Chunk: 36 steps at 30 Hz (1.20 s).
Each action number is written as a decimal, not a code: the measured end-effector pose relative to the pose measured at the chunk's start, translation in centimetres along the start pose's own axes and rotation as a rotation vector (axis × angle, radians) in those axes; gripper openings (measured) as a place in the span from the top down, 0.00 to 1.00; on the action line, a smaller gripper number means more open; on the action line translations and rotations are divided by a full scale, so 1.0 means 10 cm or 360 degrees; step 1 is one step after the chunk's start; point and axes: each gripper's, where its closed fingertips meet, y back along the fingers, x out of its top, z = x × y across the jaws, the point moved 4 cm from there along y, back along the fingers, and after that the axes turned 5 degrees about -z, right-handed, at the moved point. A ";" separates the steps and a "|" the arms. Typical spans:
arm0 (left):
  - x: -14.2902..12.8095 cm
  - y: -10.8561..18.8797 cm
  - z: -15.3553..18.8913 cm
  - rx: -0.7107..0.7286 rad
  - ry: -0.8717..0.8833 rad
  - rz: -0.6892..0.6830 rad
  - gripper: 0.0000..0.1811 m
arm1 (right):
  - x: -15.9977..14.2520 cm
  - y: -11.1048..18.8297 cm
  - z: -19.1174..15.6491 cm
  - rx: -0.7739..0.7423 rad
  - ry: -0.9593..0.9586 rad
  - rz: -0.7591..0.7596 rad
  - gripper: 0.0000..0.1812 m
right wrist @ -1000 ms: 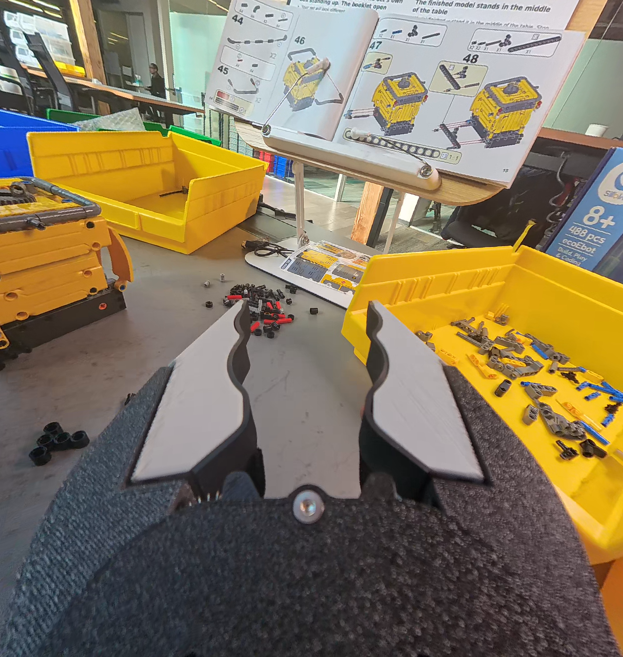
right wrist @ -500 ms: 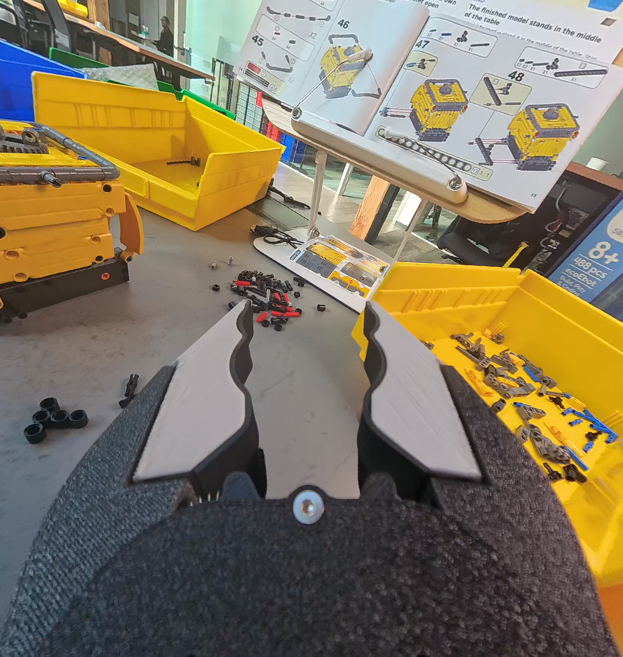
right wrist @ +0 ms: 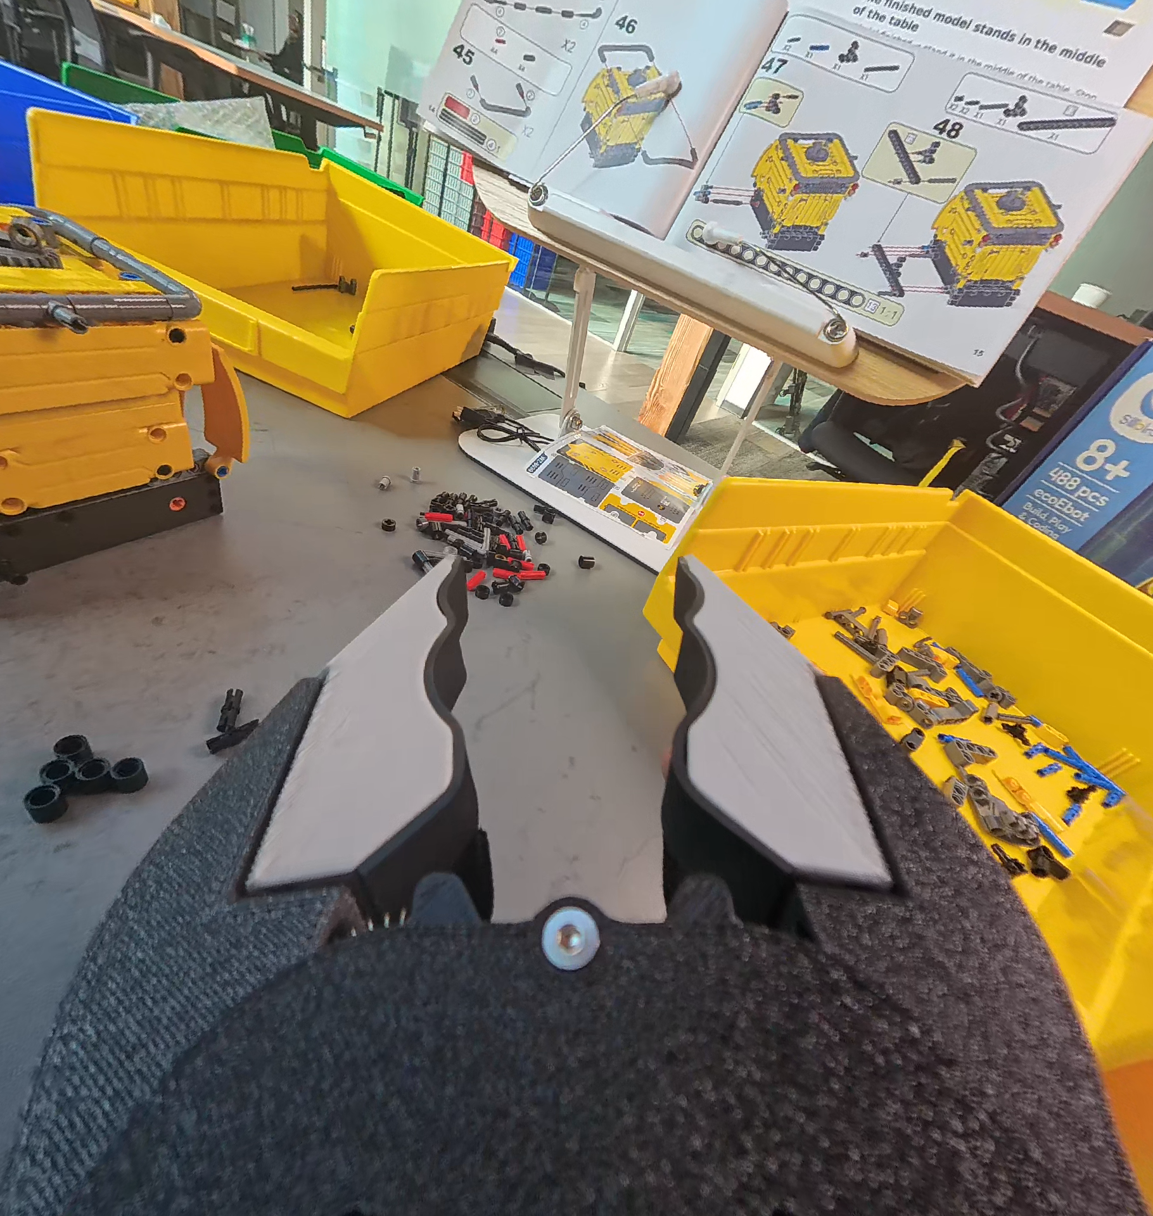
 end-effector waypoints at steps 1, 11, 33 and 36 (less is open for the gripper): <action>-0.02 -0.06 -0.04 0.0018 -0.0042 -0.0086 0.90 | -0.01 0.00 0.00 -0.0005 0.0002 -0.0004 0.65; 0.07 0.09 -0.48 0.0220 -0.0040 -0.0075 0.94 | -0.06 -0.03 0.04 -0.0004 -0.0040 -0.0054 0.65; -0.26 0.20 0.80 -0.0137 -0.0469 0.0138 0.88 | -0.10 -0.08 -0.14 0.0023 0.0203 -0.0141 0.66; -0.27 0.26 0.85 -0.0169 -0.0409 0.0150 0.88 | -0.11 -0.07 -0.18 0.0023 0.0260 -0.0151 0.66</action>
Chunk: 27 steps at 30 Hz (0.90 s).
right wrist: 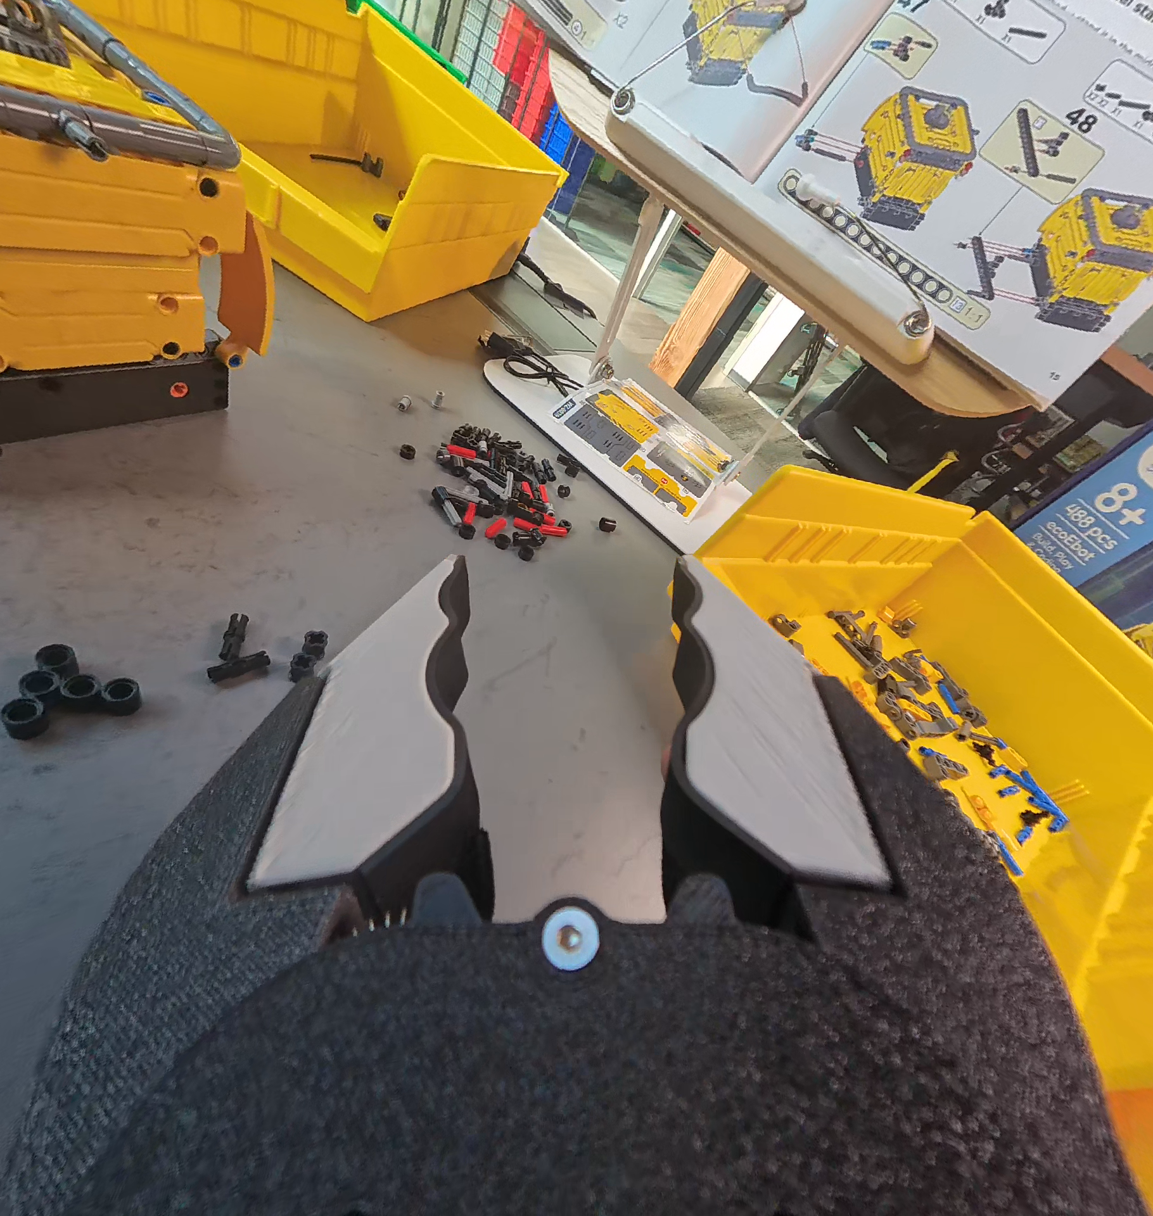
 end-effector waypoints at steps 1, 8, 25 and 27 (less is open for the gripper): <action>0.02 0.07 0.07 -0.0034 -0.0005 0.0022 0.88 | 0.00 0.01 -0.01 -0.0002 0.0007 0.0001 0.66; 0.25 0.61 0.23 0.0019 0.0154 0.0283 0.86 | 0.00 0.02 0.02 -0.0011 -0.0023 0.0003 0.66; 0.39 0.01 0.27 -0.0079 0.0154 0.0129 0.87 | 0.02 0.12 0.11 -0.0026 -0.0142 0.0084 0.66; 0.48 0.18 0.27 -0.0095 0.0090 0.0227 0.84 | 0.02 0.12 0.11 -0.0024 -0.0150 0.0086 0.66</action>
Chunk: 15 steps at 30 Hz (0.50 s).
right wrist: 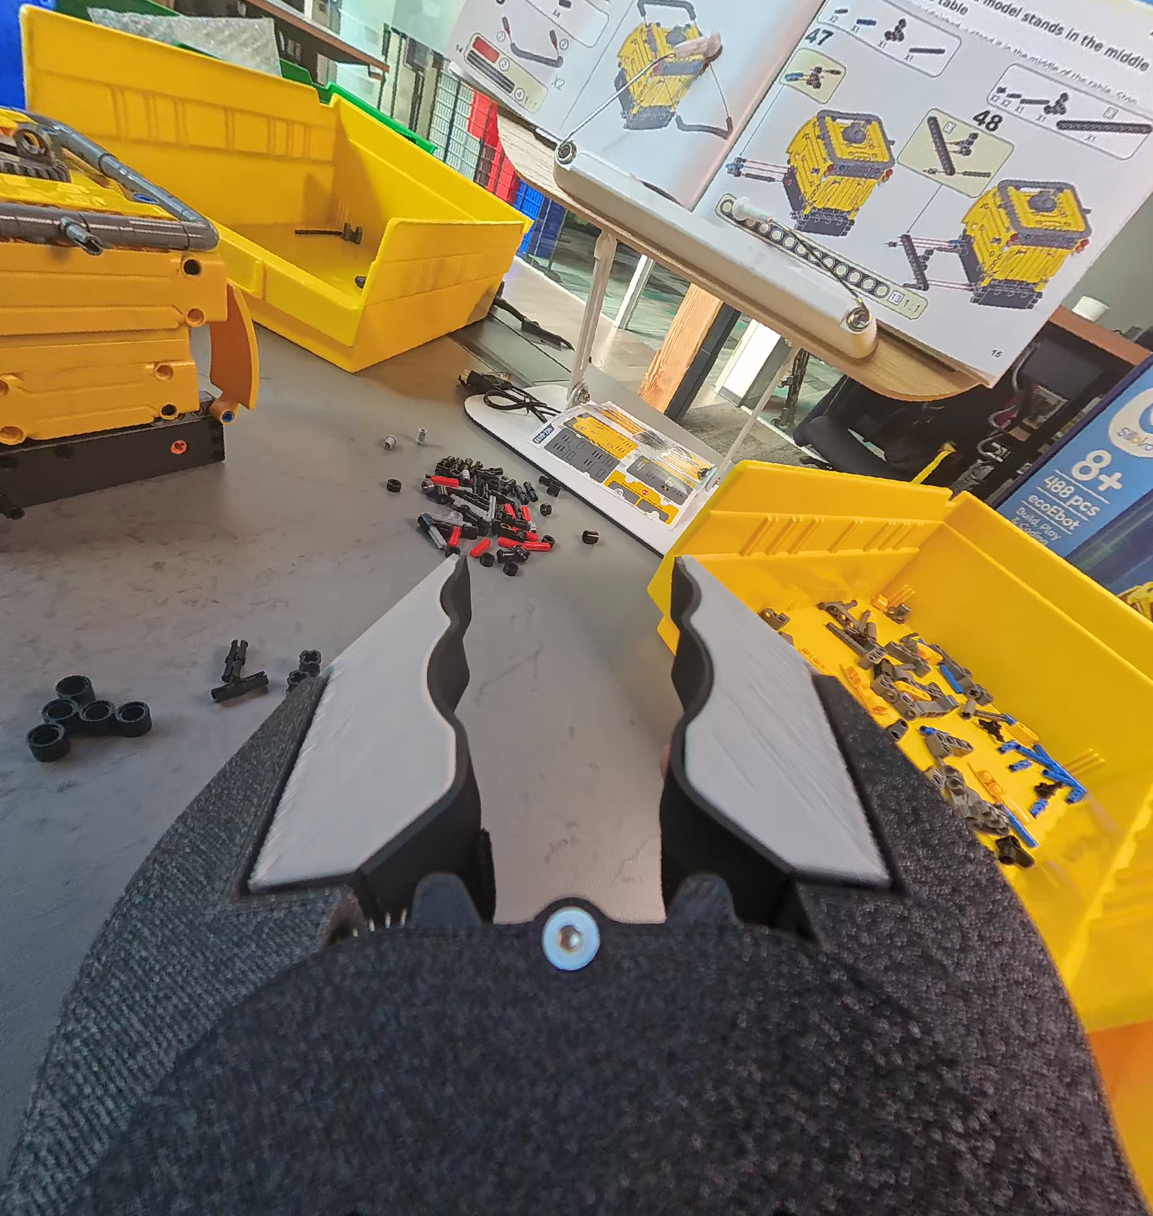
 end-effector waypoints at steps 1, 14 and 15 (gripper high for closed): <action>0.13 0.14 -0.01 -0.0008 -0.0012 0.0115 0.83 | 0.00 0.00 0.00 0.0002 -0.0005 0.0000 0.66; 2.69 -0.20 -1.55 0.0286 0.0459 0.0334 0.94 | 0.05 0.07 0.13 0.0019 -0.0180 0.0127 0.66; 2.76 -0.35 -1.68 0.0290 0.0543 0.0290 0.94 | 0.05 0.08 0.17 0.0016 -0.0221 0.0144 0.66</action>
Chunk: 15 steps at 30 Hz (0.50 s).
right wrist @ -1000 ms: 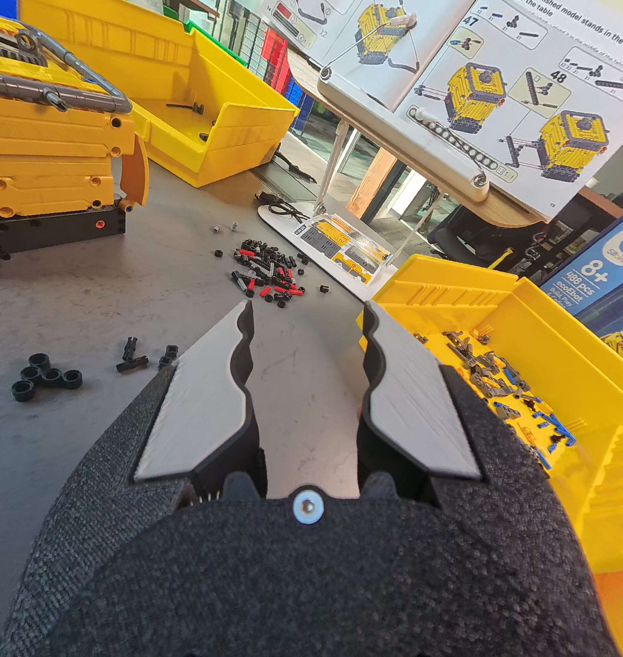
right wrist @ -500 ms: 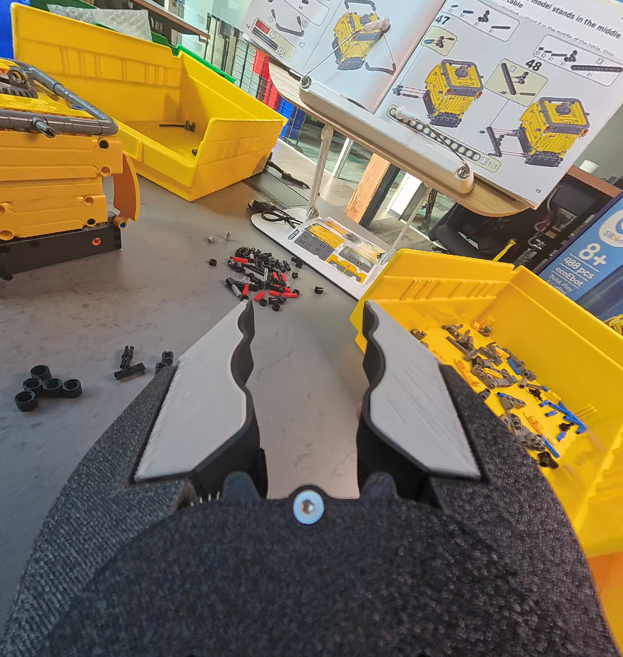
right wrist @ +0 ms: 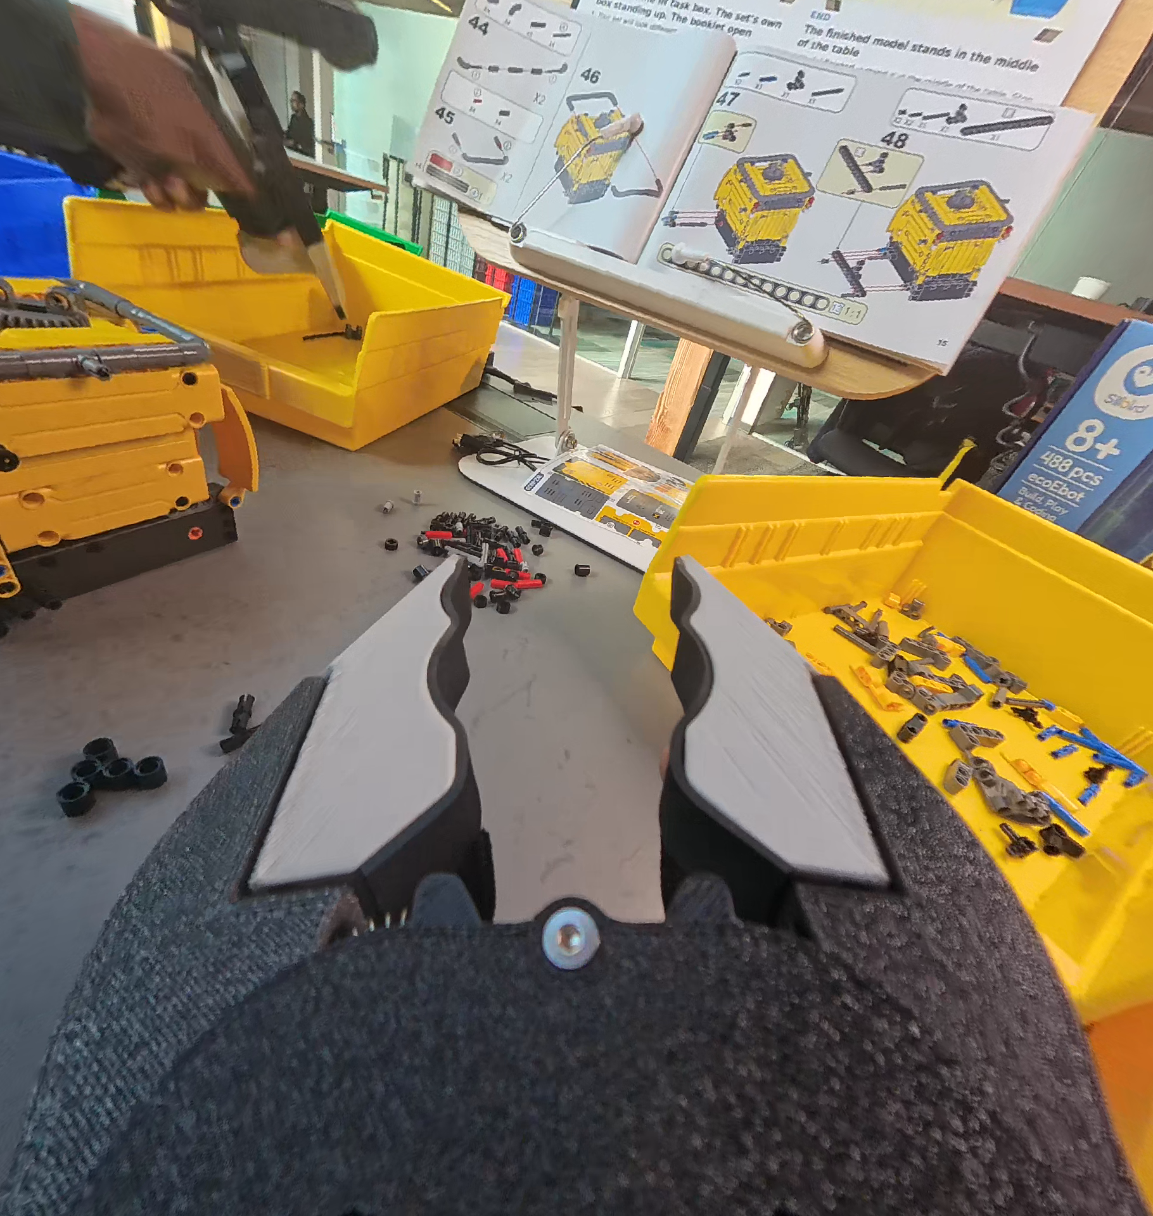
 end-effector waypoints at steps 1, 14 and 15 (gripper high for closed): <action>0.06 -0.15 -0.06 0.0028 0.0071 -0.0019 0.94 | 0.00 0.02 0.04 -0.0006 -0.0040 0.0016 0.66; 0.17 -0.67 -0.24 0.0324 0.0093 -0.0106 0.99 | -0.02 0.02 0.11 -0.0012 -0.0097 0.0005 0.67; 0.16 -0.66 -0.24 0.0308 0.0095 -0.0110 1.00 | -0.02 0.02 0.10 -0.0011 -0.0092 0.0004 0.67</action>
